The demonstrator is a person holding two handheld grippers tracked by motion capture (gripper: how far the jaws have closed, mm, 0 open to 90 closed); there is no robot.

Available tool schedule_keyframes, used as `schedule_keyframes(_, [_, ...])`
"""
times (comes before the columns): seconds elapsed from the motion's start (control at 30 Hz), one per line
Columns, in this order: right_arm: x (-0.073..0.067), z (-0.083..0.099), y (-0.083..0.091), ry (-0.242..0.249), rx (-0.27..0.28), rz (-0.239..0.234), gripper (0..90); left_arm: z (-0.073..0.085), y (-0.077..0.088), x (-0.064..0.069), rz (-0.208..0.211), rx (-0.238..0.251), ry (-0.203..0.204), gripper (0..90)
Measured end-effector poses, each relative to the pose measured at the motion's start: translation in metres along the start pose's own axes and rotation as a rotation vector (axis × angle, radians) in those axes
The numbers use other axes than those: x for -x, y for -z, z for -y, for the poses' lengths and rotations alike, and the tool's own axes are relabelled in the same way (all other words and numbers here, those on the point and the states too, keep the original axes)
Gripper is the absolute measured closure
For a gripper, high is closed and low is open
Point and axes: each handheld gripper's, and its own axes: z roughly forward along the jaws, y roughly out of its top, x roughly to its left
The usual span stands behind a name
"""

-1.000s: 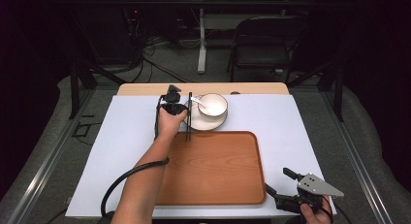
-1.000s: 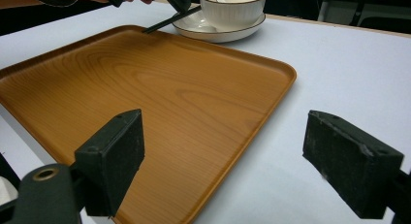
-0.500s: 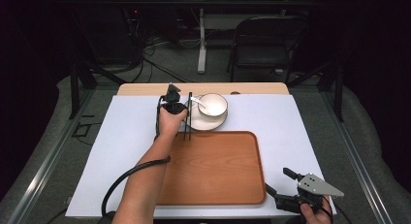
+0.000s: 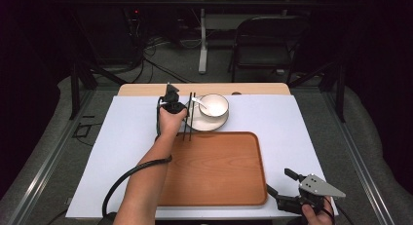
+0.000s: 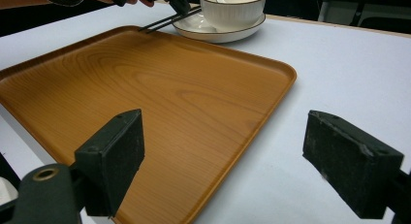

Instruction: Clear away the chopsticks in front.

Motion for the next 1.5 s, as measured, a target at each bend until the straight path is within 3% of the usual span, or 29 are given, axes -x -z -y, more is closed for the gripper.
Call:
schedule_keyframes(0.2, [0.0, 0.0, 0.0, -0.001, -0.001, -0.001, 14.6, 0.0, 0.007, -0.002, 0.009, 0.019, 0.015, 85.8])
schedule_keyframes(0.33, [0.0, 0.0, 0.0, -0.003, -0.001, 0.0, 14.6, 0.001, 0.019, -0.003, 0.012, 0.034, -0.001, 85.8])
schedule_keyframes(0.57, [0.0, 0.0, 0.0, 0.001, -0.002, 0.001, 14.6, 0.014, 0.041, -0.009, 0.051, 0.074, 0.005, 85.8])
schedule_keyframes(0.87, [0.0, -0.001, -0.001, 0.005, -0.004, 0.001, 14.6, 0.049, 0.071, -0.022, 0.082, 0.077, -0.009, 85.8])
schedule_keyframes(1.27, [0.0, -0.001, -0.002, 0.001, -0.005, 0.004, 14.6, 0.105, 0.112, -0.045, 0.154, 0.074, -0.088, 85.8])
schedule_keyframes(1.5, [0.0, -0.001, -0.002, -0.003, -0.007, 0.007, 14.6, 0.134, 0.121, -0.057, 0.173, 0.082, -0.075, 85.8])
